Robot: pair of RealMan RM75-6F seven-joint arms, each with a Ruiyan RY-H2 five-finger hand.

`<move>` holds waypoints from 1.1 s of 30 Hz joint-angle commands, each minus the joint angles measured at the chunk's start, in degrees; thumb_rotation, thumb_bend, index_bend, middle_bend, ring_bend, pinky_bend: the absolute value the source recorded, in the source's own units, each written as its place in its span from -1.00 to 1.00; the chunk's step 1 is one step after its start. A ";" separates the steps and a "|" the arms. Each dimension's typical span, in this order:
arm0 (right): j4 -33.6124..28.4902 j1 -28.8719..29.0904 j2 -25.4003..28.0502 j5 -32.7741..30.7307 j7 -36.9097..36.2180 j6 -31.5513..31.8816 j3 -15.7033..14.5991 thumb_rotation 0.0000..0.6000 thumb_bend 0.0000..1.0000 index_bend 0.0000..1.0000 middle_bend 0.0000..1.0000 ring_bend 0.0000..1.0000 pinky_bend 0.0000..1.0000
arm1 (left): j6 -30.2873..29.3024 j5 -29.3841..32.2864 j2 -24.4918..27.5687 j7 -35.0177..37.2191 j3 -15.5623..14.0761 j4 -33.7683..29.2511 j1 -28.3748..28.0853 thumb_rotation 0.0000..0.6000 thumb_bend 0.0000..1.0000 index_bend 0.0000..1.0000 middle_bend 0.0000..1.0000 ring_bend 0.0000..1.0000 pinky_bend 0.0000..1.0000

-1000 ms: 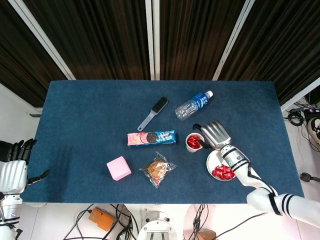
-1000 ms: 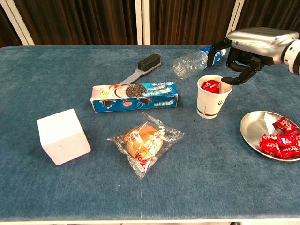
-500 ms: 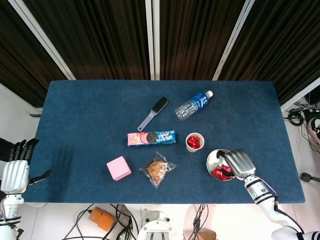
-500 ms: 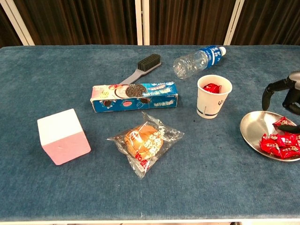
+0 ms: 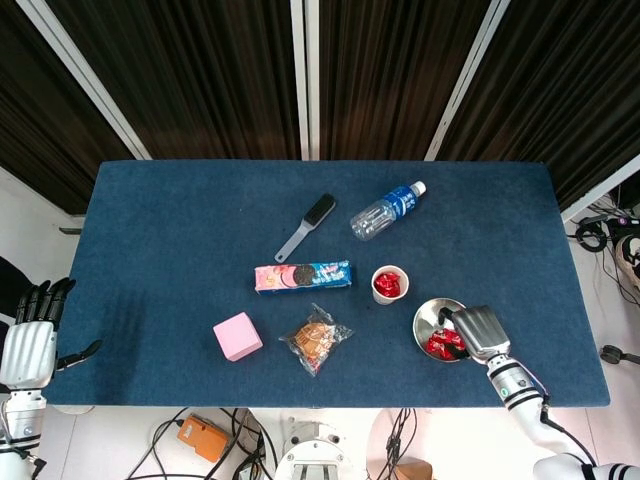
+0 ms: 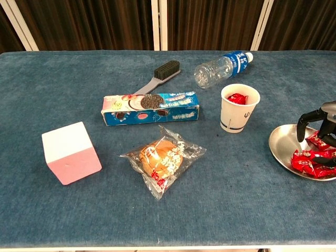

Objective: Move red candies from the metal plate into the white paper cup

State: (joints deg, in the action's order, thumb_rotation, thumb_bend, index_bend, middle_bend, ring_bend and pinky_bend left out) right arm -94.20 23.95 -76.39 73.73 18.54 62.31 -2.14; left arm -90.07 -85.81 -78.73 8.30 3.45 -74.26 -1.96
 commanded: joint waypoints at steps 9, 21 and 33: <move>1.61 0.85 -1.00 -1.30 -0.12 -2.44 1.26 1.00 -0.17 0.03 0.88 1.00 1.00 | 0.06 0.04 -0.07 0.12 0.08 0.24 -0.07 1.00 -0.96 -0.82 -0.83 -1.00 -1.00; 3.18 1.82 -2.49 -2.26 0.21 -4.68 1.88 1.00 -0.17 0.10 0.88 1.00 1.00 | 0.12 0.24 -0.12 0.34 0.05 0.52 0.09 1.00 -0.96 -0.82 -0.83 -1.00 -1.00; 4.25 1.91 -2.82 -1.27 -1.23 -4.28 2.55 1.00 -0.03 0.30 0.88 1.00 1.00 | -0.12 0.24 -0.33 0.72 0.07 1.05 0.24 1.00 -0.96 -0.82 -0.83 -1.00 -1.00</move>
State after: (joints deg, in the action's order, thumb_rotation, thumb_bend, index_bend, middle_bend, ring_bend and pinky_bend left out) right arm -89.87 25.91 -79.30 72.37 17.38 57.94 0.37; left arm -90.19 -85.58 -79.06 9.02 3.52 -73.21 -1.72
